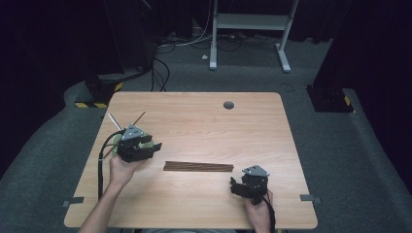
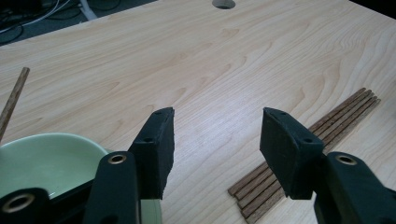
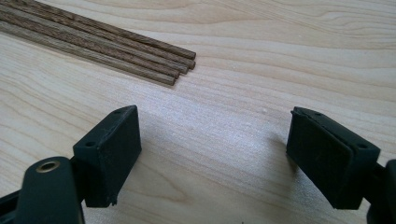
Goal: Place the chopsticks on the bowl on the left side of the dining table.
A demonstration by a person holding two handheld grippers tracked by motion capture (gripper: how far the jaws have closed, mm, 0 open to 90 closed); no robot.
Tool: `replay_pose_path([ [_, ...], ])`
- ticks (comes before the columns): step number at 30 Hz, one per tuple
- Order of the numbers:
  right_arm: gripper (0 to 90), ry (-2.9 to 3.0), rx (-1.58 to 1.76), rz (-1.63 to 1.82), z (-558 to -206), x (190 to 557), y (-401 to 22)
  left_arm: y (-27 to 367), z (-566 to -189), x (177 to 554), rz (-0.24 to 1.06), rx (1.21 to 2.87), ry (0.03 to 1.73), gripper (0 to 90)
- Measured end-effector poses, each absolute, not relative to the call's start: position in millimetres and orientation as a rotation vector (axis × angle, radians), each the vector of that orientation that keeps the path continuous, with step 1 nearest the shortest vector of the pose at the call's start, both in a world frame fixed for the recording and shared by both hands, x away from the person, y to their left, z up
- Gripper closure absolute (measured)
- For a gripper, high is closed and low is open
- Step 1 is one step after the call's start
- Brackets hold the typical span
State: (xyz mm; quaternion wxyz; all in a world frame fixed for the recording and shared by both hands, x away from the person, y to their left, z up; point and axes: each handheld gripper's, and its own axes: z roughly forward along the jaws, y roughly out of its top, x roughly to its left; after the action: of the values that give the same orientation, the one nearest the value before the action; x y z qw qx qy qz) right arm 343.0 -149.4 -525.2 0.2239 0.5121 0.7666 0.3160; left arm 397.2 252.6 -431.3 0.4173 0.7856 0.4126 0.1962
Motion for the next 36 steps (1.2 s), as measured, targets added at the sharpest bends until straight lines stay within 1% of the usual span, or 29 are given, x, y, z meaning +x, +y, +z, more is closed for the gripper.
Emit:
replay_pose_path([
  [9, 17.0, 2.116, 1.413, 0.872, -525, 343, -149, 246, -434, 398, 0.469, 1.959, 1.026, 44.4],
  [21, 17.1, 2.116, 1.412, 0.873, -525, 343, -149, 231, -437, 397, 0.475, 1.982, 1.002, 44.3],
  [29, 17.1, 2.117, 1.411, 0.873, -525, 343, -150, 223, -439, 397, 0.460, 1.972, 0.989, 41.4],
  [36, 17.1, 2.117, 1.411, 0.873, -525, 343, -150, 216, -444, 398, 0.427, 1.960, 0.983, 41.3],
])
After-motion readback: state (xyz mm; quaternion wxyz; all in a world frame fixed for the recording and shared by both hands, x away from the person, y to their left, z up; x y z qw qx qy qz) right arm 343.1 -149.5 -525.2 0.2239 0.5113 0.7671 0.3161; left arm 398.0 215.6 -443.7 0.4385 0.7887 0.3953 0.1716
